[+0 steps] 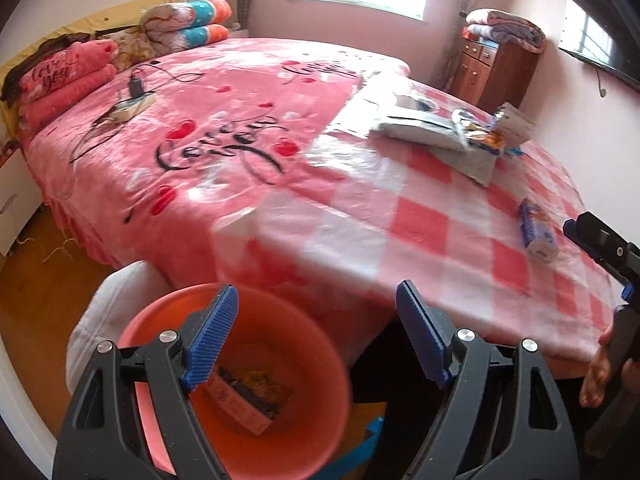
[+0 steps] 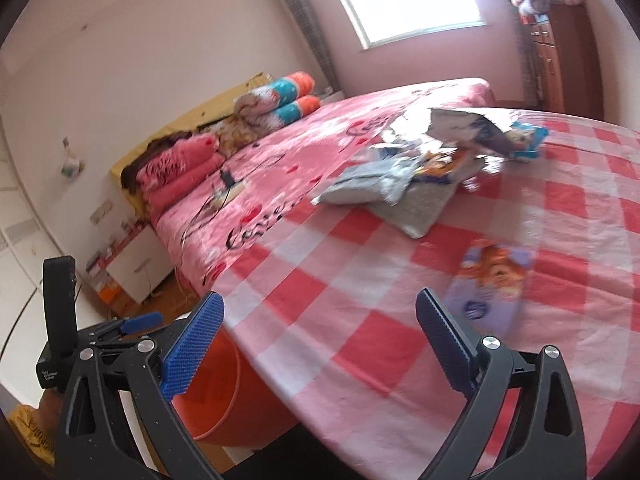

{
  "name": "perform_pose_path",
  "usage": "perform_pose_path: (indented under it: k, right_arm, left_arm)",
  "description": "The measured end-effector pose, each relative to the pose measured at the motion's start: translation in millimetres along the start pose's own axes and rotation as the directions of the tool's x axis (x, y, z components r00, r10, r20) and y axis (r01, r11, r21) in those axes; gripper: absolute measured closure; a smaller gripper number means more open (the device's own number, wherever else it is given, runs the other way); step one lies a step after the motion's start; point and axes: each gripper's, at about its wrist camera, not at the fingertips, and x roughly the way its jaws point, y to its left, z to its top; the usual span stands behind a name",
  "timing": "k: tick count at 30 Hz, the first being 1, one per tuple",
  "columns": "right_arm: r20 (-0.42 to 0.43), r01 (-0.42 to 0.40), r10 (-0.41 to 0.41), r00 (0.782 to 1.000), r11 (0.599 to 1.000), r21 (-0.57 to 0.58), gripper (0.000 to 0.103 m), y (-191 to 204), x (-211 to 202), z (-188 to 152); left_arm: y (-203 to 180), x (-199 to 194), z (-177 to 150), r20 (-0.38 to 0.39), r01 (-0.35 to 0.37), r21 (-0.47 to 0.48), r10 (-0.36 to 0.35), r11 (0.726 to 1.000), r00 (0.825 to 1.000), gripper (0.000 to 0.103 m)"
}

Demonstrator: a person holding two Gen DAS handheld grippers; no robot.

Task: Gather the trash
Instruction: 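Move both grippers back over the table toward the remaining trash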

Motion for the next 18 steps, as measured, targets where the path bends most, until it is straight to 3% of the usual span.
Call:
perform_pose_path:
  k: [6, 13, 18]
  right_arm:
    - [0.046, 0.038, -0.041, 0.998, 0.997, 0.065, 0.007, -32.9, -15.3, 6.3]
    - [0.057, 0.095, -0.103, 0.993, 0.986, 0.137, 0.007, -69.9, -23.8, 6.8]
    - [0.037, 0.049, -0.057, 0.998, 0.981, 0.189, 0.007, -88.2, -23.5, 5.3]
  left_arm:
    - [-38.0, 10.3, 13.9, -0.025, 0.047, 0.033, -0.046, 0.998, 0.999, 0.021]
    - [-95.3, 14.6, 38.5, -0.025, 0.086, 0.156, -0.083, 0.984, 0.996, 0.021]
    - [-141.2, 16.9, 68.7, -0.014, 0.116, 0.264, -0.116, 0.958, 0.993, 0.021]
